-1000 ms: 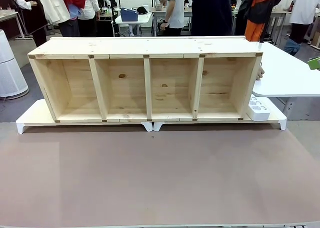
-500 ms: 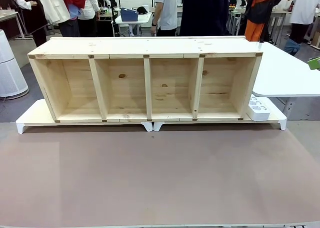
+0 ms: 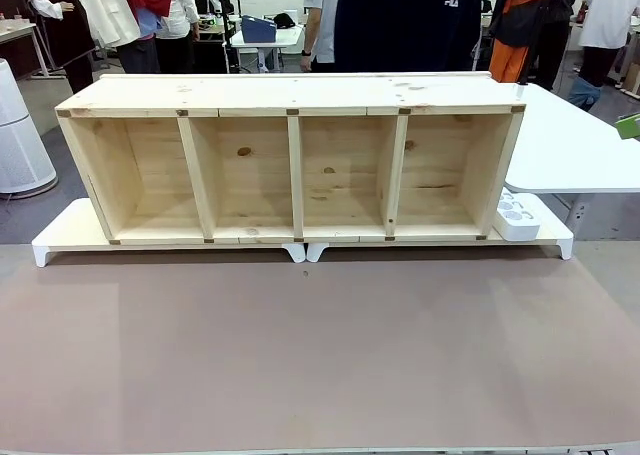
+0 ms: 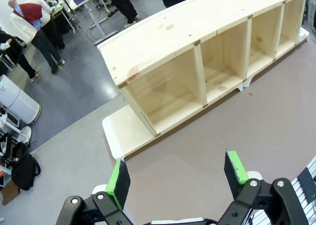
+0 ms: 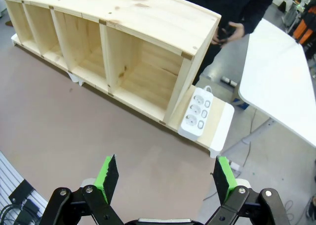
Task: Perform cable management.
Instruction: When the cord part of the Power Cable appears at the lower middle area of the table and stops, grasp the cord part of the Power Cable.
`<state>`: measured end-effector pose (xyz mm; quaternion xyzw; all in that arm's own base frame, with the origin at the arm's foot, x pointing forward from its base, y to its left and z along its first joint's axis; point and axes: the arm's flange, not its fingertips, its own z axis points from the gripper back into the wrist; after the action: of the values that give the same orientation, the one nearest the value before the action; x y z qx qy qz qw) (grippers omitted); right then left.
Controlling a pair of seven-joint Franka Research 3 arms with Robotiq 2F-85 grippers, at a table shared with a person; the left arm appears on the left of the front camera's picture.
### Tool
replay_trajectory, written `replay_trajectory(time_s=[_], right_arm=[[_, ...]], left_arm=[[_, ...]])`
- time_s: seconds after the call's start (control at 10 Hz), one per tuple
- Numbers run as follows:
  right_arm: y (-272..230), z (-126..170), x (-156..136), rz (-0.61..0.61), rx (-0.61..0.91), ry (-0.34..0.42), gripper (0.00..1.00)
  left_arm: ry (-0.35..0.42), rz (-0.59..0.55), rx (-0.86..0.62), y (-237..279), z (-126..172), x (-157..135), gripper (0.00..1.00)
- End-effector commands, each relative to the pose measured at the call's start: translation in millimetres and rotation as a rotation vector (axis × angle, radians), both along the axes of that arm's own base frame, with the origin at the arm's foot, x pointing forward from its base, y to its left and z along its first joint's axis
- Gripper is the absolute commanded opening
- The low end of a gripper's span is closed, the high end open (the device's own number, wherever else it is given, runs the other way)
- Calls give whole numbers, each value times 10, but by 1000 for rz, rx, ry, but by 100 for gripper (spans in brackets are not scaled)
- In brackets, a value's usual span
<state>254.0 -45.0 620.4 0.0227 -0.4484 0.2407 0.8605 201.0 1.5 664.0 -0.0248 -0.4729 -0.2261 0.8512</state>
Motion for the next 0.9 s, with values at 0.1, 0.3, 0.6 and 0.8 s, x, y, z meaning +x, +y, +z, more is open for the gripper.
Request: replay_trajectory(time_s=[0.1,0.3,0.6,0.8], right_arm=[[23,-6,51,-3,-4,-7,100],[23,-6,51,-3,-4,-7,100],[23,-6,51,-3,-4,-7,100],[23,-6,51,-3,-4,-7,100]], left_arm=[[-8,4,-17,-18,14,7,100],[-8,4,-17,-18,14,7,100],[-8,4,-17,-18,14,7,100],[-8,4,-17,-18,14,7,100]])
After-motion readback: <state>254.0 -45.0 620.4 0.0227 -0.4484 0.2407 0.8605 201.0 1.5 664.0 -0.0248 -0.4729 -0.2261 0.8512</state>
